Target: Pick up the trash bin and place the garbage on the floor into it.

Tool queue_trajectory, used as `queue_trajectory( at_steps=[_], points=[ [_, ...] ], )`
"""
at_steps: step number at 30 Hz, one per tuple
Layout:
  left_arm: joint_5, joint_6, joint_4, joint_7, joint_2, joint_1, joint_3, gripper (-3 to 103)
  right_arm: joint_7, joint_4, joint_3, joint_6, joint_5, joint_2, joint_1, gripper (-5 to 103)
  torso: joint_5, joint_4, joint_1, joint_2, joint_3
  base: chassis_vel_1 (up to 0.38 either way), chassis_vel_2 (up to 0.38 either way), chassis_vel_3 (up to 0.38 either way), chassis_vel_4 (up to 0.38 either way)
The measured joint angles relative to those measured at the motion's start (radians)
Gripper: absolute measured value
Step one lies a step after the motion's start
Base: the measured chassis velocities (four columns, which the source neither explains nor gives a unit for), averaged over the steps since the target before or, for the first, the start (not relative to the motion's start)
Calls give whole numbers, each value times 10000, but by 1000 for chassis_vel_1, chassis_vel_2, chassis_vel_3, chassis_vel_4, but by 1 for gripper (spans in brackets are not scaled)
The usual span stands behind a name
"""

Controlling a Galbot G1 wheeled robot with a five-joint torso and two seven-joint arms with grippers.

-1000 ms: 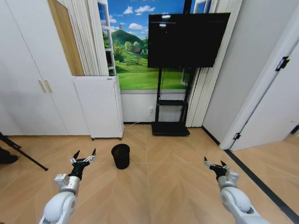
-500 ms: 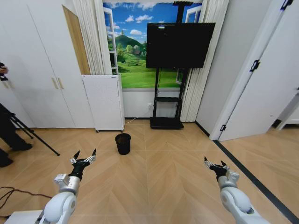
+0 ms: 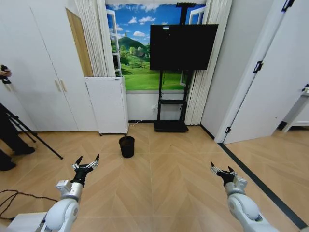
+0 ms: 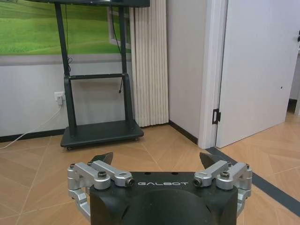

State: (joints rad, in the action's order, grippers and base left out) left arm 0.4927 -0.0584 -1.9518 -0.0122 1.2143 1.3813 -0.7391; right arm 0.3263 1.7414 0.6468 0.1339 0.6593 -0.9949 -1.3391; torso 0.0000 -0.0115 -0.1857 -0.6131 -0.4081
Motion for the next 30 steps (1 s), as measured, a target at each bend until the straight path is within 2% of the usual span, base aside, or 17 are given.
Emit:
queue_trajectory(
  at_steps=[8, 30],
  points=[
    [0, 0, 0, 0, 0, 5, -2, 100, 1, 0, 0, 0, 0, 0, -3, 100, 2, -3, 12, -7, 7, 101, -87, -105, 85],
    [0, 0, 0, 0, 0, 3, -2, 100, 0, 0, 0, 0, 0, 0, -4, 100, 0, -1, 4, -4, 2, 7, -6, -7, 6]
  ],
)
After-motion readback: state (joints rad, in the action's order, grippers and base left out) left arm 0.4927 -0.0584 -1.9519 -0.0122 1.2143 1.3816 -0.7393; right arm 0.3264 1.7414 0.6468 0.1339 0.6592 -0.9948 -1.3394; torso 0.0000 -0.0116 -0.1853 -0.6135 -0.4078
